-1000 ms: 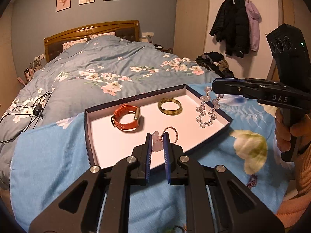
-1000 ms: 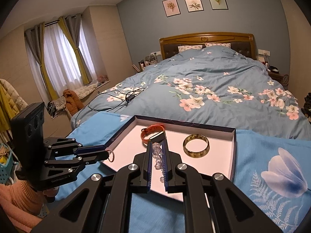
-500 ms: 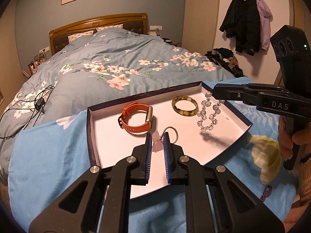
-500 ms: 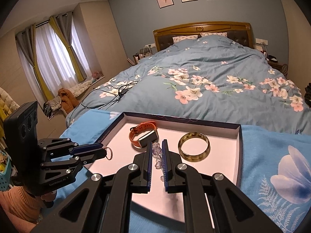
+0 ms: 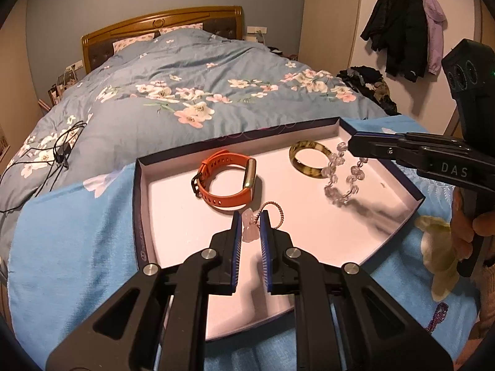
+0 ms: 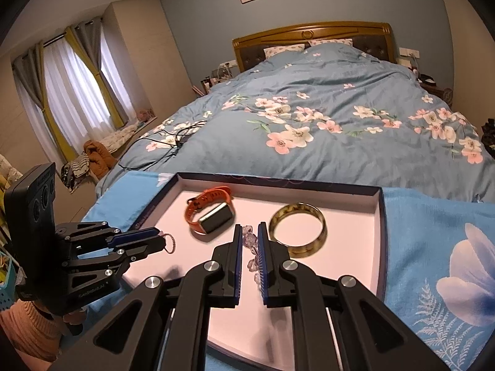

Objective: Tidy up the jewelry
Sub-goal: 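Carry the pink charm and clear beads into the box and open both tools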

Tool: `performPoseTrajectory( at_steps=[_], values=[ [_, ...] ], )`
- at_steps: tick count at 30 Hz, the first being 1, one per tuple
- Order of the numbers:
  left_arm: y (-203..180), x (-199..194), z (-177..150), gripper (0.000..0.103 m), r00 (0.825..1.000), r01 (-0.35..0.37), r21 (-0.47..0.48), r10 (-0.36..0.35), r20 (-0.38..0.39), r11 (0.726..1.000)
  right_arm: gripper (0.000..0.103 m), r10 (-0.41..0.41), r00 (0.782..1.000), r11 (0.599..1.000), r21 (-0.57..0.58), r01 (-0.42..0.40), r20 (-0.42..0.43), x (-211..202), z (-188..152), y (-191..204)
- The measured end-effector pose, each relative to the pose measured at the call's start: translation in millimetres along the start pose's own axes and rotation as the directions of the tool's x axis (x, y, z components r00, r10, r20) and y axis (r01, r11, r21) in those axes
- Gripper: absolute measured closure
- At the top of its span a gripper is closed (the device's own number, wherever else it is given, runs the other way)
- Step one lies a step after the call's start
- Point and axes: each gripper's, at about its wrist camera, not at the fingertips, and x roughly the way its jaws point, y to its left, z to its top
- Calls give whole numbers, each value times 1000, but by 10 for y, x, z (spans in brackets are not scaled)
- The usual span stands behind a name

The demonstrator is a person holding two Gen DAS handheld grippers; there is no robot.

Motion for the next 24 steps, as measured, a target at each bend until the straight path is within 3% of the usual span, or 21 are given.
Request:
performPoseTrajectory(
  at_steps=[8, 12, 16, 18, 24],
  values=[
    [59, 183, -7, 90, 999, -8, -31, 7, -54, 999, 94, -4, 999, 1000, 10, 4, -39, 91, -60, -58],
    [71, 212, -22, 77, 998, -9, -39, 7, -64, 999, 92, -14, 999, 1000, 27, 15, -35, 62, -68, -90],
    [70, 103, -8, 71, 999, -13, -41, 12, -34, 999, 87, -12, 1000, 999, 33, 13, -16, -53, -94, -93],
    [49, -16, -5, 63, 1000, -25, -34, 25, -3, 999, 84, -8, 1000, 1000, 28, 8, -4, -153, -115, -74],
    [1, -462, -82, 56, 994, -41, -29, 43, 97, 999, 74, 16, 999, 1000, -1, -16, 30, -466, -227, 6]
  ],
)
